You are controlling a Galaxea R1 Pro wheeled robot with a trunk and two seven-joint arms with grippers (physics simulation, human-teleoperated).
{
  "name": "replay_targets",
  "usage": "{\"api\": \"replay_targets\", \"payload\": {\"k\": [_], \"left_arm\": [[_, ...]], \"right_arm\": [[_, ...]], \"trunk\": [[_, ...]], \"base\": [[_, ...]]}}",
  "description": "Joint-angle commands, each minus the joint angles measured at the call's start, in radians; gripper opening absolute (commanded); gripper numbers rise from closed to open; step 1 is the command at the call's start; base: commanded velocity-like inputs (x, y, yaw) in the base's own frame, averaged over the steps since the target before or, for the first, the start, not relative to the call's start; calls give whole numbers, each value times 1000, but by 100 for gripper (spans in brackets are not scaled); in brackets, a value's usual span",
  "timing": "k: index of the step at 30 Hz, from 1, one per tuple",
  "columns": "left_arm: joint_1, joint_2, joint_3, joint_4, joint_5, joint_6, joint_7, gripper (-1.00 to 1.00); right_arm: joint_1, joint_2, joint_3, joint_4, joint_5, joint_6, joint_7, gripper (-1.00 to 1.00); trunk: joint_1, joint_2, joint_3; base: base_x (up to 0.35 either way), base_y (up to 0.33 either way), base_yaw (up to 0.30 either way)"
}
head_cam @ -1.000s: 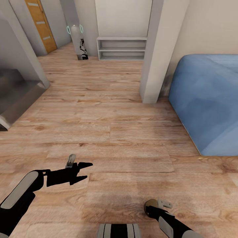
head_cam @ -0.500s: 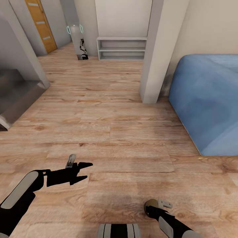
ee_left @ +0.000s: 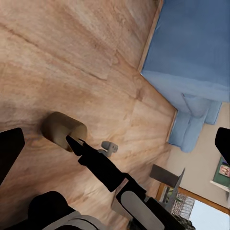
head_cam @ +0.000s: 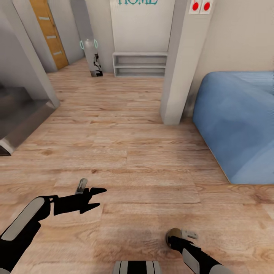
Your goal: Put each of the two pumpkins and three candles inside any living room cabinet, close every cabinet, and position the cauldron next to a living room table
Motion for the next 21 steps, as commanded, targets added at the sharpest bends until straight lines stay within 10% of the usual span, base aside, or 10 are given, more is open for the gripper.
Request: {"api": "replay_targets", "payload": {"k": [1, 7, 21], "left_arm": [[-1, 1, -1, 1, 5, 0, 11, 100], [-1, 0, -2, 2, -53, -1, 13, 100], [-1, 0, 0, 3, -69, -2, 14, 100]], "right_arm": [[0, -1, 9, -3, -9, 2, -7, -100], [0, -2, 8, -5, -10, 3, -7, -100], [0, -2, 4, -5, -12, 3, -9, -100]], "trunk": [[-1, 0, 3], [-3, 1, 26], [-10, 5, 81]], "base": [[0, 0, 0], [0, 0, 0], [0, 0, 0]]}}
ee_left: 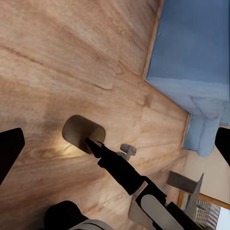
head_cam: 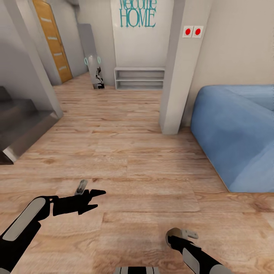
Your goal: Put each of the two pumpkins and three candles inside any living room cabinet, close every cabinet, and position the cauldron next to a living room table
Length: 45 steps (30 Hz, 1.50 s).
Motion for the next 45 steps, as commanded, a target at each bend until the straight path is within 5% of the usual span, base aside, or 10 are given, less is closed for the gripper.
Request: {"api": "replay_targets", "payload": {"k": [1, 19, 45], "left_arm": [[-1, 1, -1, -1, 10, 0, 10, 100], [-1, 2, 0, 3, 8, -1, 12, 100], [-2, -3, 11, 71, -140, -6, 15, 100]], "right_arm": [[0, -1, 9, -2, -9, 2, -7, -100], [0, -1, 4, -2, -21, 2, -7, -100], [0, 0, 4, -2, -22, 1, -6, -100]], "trunk": [[-1, 0, 3], [-70, 126, 52], [-169, 308, 131]], "base": [[0, 0, 0], [0, 0, 0], [0, 0, 0]]}}
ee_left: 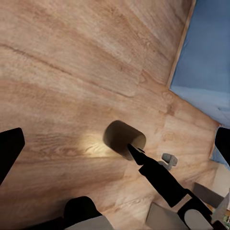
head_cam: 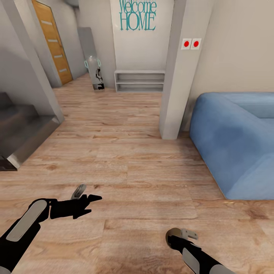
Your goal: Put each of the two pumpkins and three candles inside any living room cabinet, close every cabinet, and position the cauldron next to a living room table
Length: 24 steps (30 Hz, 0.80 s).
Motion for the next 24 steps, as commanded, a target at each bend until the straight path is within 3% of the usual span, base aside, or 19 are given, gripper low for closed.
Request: {"api": "replay_targets", "payload": {"k": [1, 14, 24], "left_arm": [[-1, 0, -2, -1, -3, 0, 10, 100], [-2, -12, -2, 19, -195, -5, 35, 100], [-3, -28, -1, 21, -238, -9, 194, 100]], "right_arm": [[0, -1, 9, -3, -8, 2, -7, -100], [0, -1, 9, -3, -8, 2, -7, -100], [0, -1, 9, -3, -8, -9, -7, -100]], "trunk": [[-4, 7, 2], [-54, 98, 43], [-92, 168, 74]], "base": [[0, 0, 0], [0, 0, 0], [0, 0, 0]]}}
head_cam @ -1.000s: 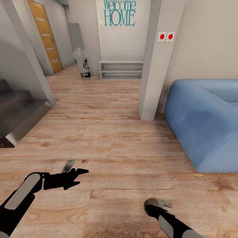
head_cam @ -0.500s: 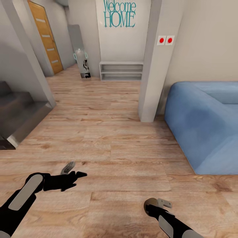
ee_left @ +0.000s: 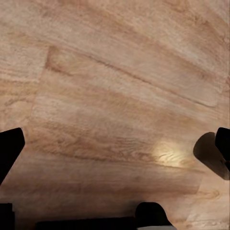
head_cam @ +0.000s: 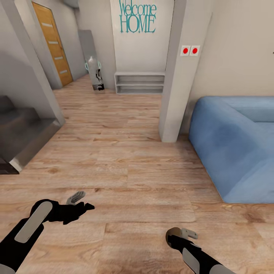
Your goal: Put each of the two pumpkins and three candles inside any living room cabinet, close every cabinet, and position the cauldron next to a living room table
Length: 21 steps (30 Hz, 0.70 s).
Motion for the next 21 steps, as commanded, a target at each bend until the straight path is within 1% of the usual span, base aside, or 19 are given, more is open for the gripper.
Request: {"api": "replay_targets", "payload": {"k": [1, 5, 10, 13, 15, 16, 18, 21], "left_arm": [[-1, -2, -2, -1, 2, -1, 30, 100], [-1, -9, -2, 0, -31, -3, 75, 100], [-3, -13, -2, 34, -81, -28, 88, 100], [-7, -13, -2, 94, -138, -41, 89, 100], [-10, -17, -3, 129, -169, -72, 90, 100], [-11, -19, -3, 134, -172, -78, 90, 100], [-13, -26, -4, 161, -206, -95, 89, 100], [-15, -33, -4, 210, -275, -107, 89, 100]], "right_arm": [[0, -1, 9, -2, -10, -6, -7, -100], [0, -1, 9, -2, -10, -19, -8, -100], [0, -1, 9, -2, -10, -22, -8, -100], [0, -2, 9, -2, -10, -22, -8, -100], [0, -2, 8, -2, -11, -22, -8, -100], [0, -2, 8, -2, -11, -22, -8, -100], [0, -2, 7, -2, -10, -23, -8, -100], [0, -2, 7, -1, -10, -24, -8, -100]], "trunk": [[-4, 7, 2], [-19, 35, 15], [-39, 70, 31], [-50, 91, 40], [-58, 105, 46], [-62, 112, 49], [-69, 126, 56], [-81, 147, 65]], "base": [[0, 0, 0], [0, 0, 0], [0, 0, 0], [0, 0, 0], [0, 0, 0], [0, 0, 0], [0, 0, 0], [0, 0, 0]]}}
